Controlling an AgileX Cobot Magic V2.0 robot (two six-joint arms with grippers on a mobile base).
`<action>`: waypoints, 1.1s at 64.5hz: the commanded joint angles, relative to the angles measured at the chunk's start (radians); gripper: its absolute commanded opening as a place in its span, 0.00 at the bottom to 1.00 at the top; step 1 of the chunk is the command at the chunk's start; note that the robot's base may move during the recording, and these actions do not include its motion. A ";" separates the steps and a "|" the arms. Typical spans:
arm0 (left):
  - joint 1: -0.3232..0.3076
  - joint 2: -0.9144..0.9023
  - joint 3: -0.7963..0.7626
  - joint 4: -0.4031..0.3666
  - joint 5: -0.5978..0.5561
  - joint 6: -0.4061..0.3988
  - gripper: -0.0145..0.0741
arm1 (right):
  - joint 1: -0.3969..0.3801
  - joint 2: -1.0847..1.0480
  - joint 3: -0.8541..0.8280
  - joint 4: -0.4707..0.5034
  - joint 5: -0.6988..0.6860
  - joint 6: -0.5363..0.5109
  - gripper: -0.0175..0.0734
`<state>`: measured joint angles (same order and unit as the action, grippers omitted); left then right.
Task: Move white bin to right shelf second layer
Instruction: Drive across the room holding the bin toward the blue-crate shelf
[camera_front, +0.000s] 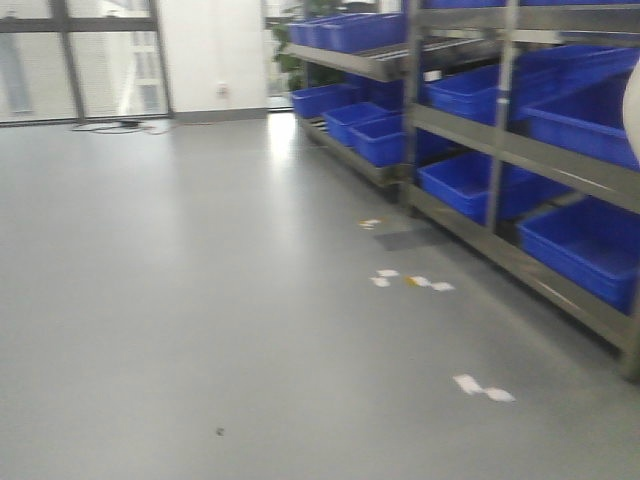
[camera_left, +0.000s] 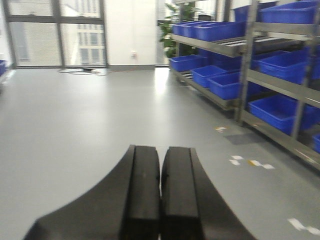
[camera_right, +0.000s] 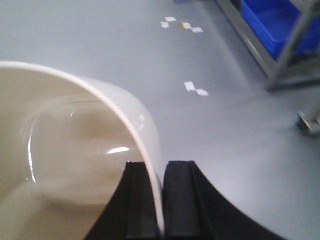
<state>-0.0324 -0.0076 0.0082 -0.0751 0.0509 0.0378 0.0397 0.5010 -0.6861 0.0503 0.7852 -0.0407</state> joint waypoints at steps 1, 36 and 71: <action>-0.002 -0.019 0.027 -0.010 -0.082 -0.004 0.26 | -0.005 0.001 -0.028 0.009 -0.088 -0.004 0.25; -0.002 -0.019 0.027 -0.010 -0.082 -0.004 0.26 | -0.005 0.001 -0.028 0.009 -0.088 -0.004 0.25; -0.002 -0.019 0.027 -0.010 -0.082 -0.004 0.26 | -0.005 0.001 -0.028 0.009 -0.089 -0.004 0.25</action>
<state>-0.0324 -0.0076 0.0082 -0.0751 0.0509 0.0378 0.0397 0.5010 -0.6857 0.0503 0.7852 -0.0407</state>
